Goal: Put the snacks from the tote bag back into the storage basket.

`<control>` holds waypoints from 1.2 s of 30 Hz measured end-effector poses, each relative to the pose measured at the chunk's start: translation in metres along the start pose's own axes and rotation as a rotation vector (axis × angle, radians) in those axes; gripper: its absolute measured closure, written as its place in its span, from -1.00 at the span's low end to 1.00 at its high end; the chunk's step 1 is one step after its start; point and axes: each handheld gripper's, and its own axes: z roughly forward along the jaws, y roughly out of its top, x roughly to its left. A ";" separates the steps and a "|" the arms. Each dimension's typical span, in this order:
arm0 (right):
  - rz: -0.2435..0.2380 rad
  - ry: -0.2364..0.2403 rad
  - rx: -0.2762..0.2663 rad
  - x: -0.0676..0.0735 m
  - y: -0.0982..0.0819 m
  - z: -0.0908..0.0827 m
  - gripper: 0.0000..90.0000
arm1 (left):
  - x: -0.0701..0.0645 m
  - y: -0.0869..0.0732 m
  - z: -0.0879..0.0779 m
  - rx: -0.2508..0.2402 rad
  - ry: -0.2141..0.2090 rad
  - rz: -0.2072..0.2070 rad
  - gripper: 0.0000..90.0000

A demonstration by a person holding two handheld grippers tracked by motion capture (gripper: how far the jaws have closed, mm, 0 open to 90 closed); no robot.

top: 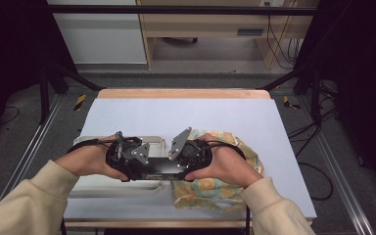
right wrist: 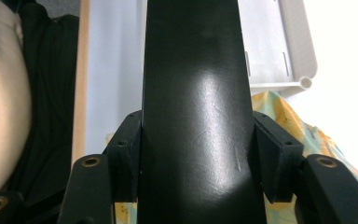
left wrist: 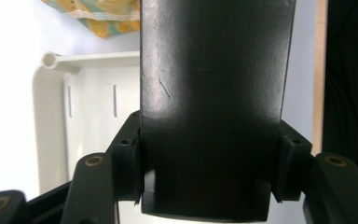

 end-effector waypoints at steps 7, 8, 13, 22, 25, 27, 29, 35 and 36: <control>-0.014 -0.007 0.026 0.001 -0.004 0.006 -0.06 | -0.004 0.001 0.005 0.003 0.019 0.006 -0.04; -0.014 -0.004 0.022 0.001 -0.004 0.007 -0.07 | -0.004 0.000 0.005 0.002 0.016 0.007 -0.04; 0.076 -0.027 -0.032 0.000 -0.012 -0.005 -0.45 | -0.003 -0.005 0.006 0.015 0.023 0.005 -0.04; 0.343 -0.227 -0.130 0.019 -0.066 -0.035 -0.75 | 0.004 -0.021 -0.002 0.024 0.053 -0.046 -0.04; 0.381 -0.265 -0.173 0.031 -0.086 -0.037 -0.77 | 0.004 -0.024 -0.008 0.016 0.060 -0.059 -0.04; 0.410 -0.302 -0.194 0.039 -0.100 -0.038 -0.77 | 0.003 -0.025 -0.011 0.016 0.063 -0.055 -0.04; 0.445 -0.353 -0.199 0.045 -0.113 -0.037 -0.77 | 0.003 -0.027 -0.014 0.017 0.067 -0.052 -0.04; 0.575 -0.451 -0.267 0.058 -0.154 -0.037 -0.75 | 0.000 -0.036 -0.027 0.008 0.085 -0.061 -0.04; 0.602 -0.475 -0.272 0.060 -0.162 -0.038 -0.76 | 0.000 -0.037 -0.029 0.011 0.087 -0.055 -0.04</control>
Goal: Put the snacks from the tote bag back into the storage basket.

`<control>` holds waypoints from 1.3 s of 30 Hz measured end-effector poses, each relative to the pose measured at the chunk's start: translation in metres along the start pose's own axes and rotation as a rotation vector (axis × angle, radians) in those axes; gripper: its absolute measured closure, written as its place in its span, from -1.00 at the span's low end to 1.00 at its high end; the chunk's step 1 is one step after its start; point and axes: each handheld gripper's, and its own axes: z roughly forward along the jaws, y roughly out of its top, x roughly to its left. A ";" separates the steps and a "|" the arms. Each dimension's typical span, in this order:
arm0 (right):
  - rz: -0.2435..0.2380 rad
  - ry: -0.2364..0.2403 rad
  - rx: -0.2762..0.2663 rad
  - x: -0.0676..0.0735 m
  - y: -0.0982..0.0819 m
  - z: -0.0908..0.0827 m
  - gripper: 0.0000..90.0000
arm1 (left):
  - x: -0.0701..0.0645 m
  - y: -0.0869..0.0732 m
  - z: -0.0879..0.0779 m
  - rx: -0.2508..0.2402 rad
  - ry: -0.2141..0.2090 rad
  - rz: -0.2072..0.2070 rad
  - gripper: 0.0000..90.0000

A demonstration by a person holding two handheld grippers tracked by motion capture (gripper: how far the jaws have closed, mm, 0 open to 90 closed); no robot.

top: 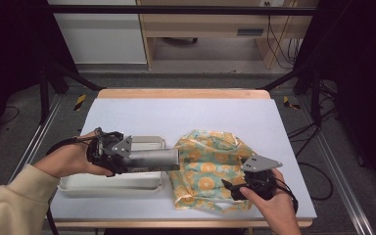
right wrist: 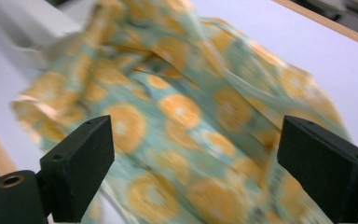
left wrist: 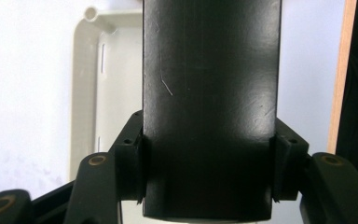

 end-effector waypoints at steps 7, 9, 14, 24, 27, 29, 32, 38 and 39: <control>0.157 -0.167 -0.136 -0.020 -0.030 -0.012 -0.76 | 0.005 -0.010 -0.012 -0.011 0.018 -0.012 -0.04; 0.207 -0.185 -0.166 -0.024 -0.037 -0.012 -0.76 | 0.008 -0.013 -0.014 -0.004 0.035 -0.011 -0.04; 0.263 -0.278 -0.151 -0.032 -0.055 -0.013 -0.78 | 0.010 -0.018 -0.017 -0.011 0.044 -0.014 -0.04; 0.308 -0.319 -0.113 -0.038 -0.076 -0.014 -0.85 | 0.015 -0.030 -0.010 -0.010 0.054 -0.028 -0.04; 0.304 -0.328 -0.085 -0.037 -0.081 -0.014 -0.85 | 0.018 -0.037 -0.007 -0.022 0.049 -0.043 -0.04; 0.300 -0.330 -0.076 -0.037 -0.082 -0.013 -0.85 | 0.018 -0.041 -0.003 -0.016 0.047 -0.044 -0.04; 0.308 -0.328 -0.081 -0.038 -0.083 -0.014 -0.85 | 0.020 -0.047 0.001 -0.009 0.045 -0.057 -0.04; 0.311 -0.348 -0.080 -0.038 -0.087 -0.017 -0.87 | 0.021 -0.056 0.010 -0.010 0.031 -0.057 -0.04; 0.310 -0.351 -0.076 -0.038 -0.087 -0.016 -0.87 | 0.021 -0.056 0.010 -0.008 0.029 -0.056 -0.04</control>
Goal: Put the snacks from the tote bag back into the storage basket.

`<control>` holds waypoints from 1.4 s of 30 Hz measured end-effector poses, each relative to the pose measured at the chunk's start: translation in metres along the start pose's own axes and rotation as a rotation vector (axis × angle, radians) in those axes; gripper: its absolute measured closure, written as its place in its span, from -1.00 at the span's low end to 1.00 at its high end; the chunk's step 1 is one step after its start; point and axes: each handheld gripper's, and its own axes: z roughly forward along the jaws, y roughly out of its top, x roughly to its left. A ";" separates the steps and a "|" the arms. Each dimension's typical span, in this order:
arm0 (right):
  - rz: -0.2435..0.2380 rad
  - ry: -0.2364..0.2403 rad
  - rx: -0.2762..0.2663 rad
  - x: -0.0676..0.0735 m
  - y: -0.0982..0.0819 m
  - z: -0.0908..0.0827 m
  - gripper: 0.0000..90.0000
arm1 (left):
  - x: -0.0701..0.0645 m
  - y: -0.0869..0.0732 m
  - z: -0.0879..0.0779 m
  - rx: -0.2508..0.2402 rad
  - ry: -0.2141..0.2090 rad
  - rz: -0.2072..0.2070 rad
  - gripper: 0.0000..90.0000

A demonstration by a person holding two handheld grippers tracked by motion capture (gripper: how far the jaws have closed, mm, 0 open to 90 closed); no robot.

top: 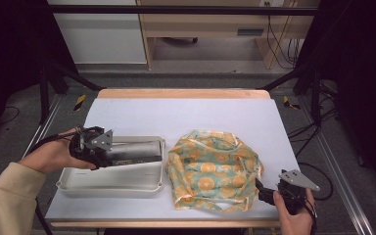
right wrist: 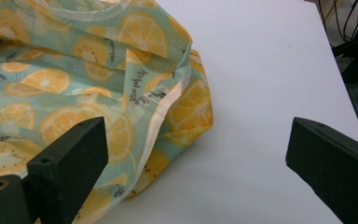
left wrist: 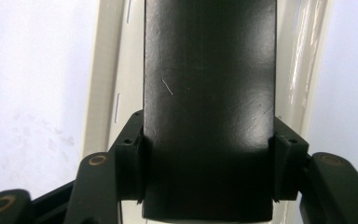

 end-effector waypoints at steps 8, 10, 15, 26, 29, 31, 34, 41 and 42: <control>-0.022 -0.006 0.007 0.002 0.000 0.002 -0.87 | -0.001 -0.011 0.006 0.000 -0.001 -0.012 -0.04; -0.023 -0.008 0.005 0.002 0.000 0.002 -0.87 | 0.000 -0.014 0.007 -0.006 0.000 -0.015 -0.04; -0.007 -0.016 -0.003 -0.003 -0.001 0.000 -0.87 | 0.001 -0.019 0.009 -0.016 -0.007 -0.011 -0.04; -0.015 -0.026 0.007 -0.005 -0.002 0.002 -0.86 | -0.002 -0.018 0.015 -0.026 -0.026 0.020 -0.04; -0.024 -0.027 0.010 -0.004 -0.002 0.002 -0.85 | -0.005 -0.019 0.018 -0.027 -0.033 0.027 -0.04; -0.023 -0.029 0.012 -0.004 -0.002 0.002 -0.85 | -0.007 -0.020 0.020 -0.032 -0.037 0.031 -0.04; -0.021 -0.030 0.019 -0.004 -0.002 0.003 -0.85 | -0.010 -0.021 0.023 -0.032 -0.041 0.042 -0.04; -0.031 -0.032 0.025 -0.003 -0.002 0.003 -0.85 | -0.012 -0.024 0.028 -0.020 -0.051 0.044 -0.04; -0.035 -0.031 0.024 -0.003 -0.002 0.004 -0.85 | -0.013 -0.024 0.029 -0.023 -0.052 0.046 -0.04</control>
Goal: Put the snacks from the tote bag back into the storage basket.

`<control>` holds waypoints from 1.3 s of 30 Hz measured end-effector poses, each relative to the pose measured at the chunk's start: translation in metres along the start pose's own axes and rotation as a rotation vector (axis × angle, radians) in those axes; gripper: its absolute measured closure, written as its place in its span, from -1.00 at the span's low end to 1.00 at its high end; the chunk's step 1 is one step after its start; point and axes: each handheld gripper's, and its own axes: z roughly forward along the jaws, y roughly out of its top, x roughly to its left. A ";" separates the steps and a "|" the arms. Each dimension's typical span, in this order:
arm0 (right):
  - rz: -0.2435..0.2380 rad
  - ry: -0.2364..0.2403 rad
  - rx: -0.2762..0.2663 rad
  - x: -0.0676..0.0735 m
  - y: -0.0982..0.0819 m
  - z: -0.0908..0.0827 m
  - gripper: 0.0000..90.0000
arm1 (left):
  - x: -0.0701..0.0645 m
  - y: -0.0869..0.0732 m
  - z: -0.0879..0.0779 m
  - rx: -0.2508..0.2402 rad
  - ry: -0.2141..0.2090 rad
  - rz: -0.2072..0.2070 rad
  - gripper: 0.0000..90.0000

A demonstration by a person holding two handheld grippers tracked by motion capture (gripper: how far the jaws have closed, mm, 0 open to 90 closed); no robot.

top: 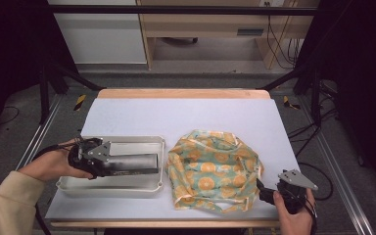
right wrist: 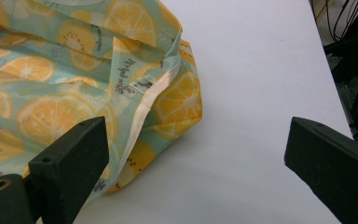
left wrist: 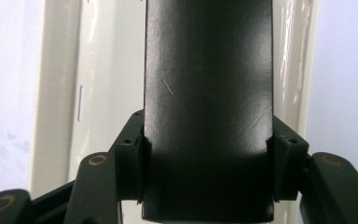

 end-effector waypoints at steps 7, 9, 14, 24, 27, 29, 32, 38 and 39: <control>0.015 -0.003 -0.003 -0.002 0.000 -0.001 -0.85 | -0.004 -0.002 0.003 -0.029 -0.019 -0.001 -0.04; 0.011 -0.004 -0.003 -0.002 0.000 0.000 -0.85 | -0.005 -0.001 0.005 -0.034 -0.023 0.002 -0.04; 0.005 0.000 0.003 -0.001 0.000 0.000 -0.85 | -0.005 -0.005 0.014 -0.045 -0.040 0.001 -0.04; 0.008 0.001 0.006 0.000 0.000 0.001 -0.85 | -0.007 -0.007 0.021 -0.063 -0.054 -0.004 -0.04; 0.009 0.003 0.007 0.000 -0.001 0.001 -0.85 | -0.007 -0.009 0.023 -0.068 -0.058 -0.005 -0.04; 0.008 0.003 0.008 0.000 -0.001 0.001 -0.85 | -0.007 -0.010 0.024 -0.071 -0.058 -0.009 -0.04; 0.006 0.004 0.010 0.000 -0.001 0.001 -0.85 | -0.007 -0.012 0.024 -0.070 -0.060 -0.004 -0.04; 0.006 0.008 0.014 0.000 -0.001 0.001 -0.85 | -0.005 -0.012 0.027 -0.083 -0.061 -0.003 -0.04; 0.003 0.009 0.013 0.001 -0.001 0.002 -0.85 | -0.005 -0.011 0.027 -0.084 -0.062 -0.004 -0.04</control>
